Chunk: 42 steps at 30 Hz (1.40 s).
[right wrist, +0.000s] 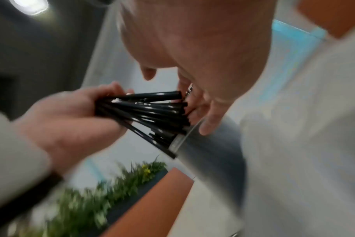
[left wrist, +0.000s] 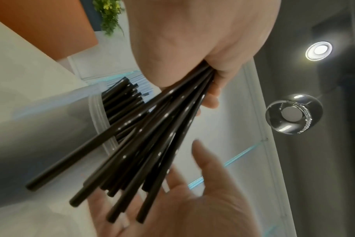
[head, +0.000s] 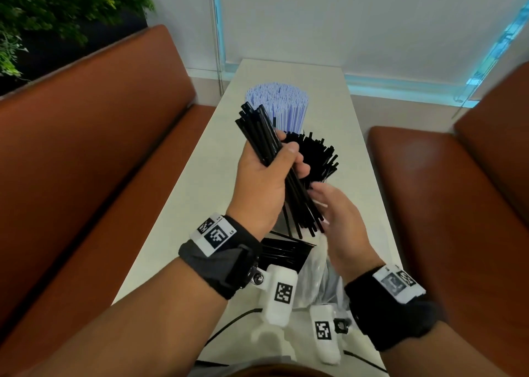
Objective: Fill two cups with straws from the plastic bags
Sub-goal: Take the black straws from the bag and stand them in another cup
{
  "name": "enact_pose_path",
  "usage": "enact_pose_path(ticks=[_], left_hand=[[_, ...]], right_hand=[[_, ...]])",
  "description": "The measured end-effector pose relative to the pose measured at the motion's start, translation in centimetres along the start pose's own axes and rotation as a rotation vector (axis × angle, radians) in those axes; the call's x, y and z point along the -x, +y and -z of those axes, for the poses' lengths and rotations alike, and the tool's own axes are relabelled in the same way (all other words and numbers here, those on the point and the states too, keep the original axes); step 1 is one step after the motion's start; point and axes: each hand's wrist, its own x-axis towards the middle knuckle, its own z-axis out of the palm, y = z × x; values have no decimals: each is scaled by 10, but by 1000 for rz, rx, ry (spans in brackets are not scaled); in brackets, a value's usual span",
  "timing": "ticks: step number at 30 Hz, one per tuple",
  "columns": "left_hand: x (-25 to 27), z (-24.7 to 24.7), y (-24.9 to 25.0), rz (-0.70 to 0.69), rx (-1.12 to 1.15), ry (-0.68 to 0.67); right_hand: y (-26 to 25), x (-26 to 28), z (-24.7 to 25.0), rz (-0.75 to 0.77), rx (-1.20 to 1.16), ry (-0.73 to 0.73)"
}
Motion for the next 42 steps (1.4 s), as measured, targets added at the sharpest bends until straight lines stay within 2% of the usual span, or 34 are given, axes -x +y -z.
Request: enact_pose_path(ticks=[1,2,3,4,8,12,15,17,19,24,27,32,35,38,40,42], left_hand=[[0,2,-1,5,1,11],[1,2,-3,13,-6,14],[3,2,-5,21,-16,11],[5,2,-6,31,-17,5],[1,9,-1,62,42,-4],[0,13,4,70,20,-58],[-5,14,11,44,-93,-109],[-19,19,20,28,-122,-91],[-35,24,29,48,-159,-73],[-61,20,34,202,-231,-119],[-73,10,33,144,-180,-19],[-88,8,31,-23,42,205],[-92,9,25,-93,33,256],[-87,12,13,-166,-171,228],[-82,17,3,-202,-508,154],[-75,22,-7,-202,-806,12]], right_hand=[[-1,1,0,103,136,-52],[-1,3,-1,153,303,-171],[0,4,-4,148,473,-289],[2,5,-6,129,614,-337],[5,6,-8,179,807,-181],[11,7,-8,193,899,-152],[8,3,-5,182,992,-211],[4,-1,6,184,1146,-289],[-4,-6,17,174,1274,-290],[-9,-25,17,162,1353,-60],[-3,-37,12,137,1404,-46],[5,-43,15,230,1364,-50],[5,-44,18,264,1386,-54],[6,-42,19,277,1422,-46],[6,-41,18,279,1435,-41],[6,-40,18,283,1430,-41]])
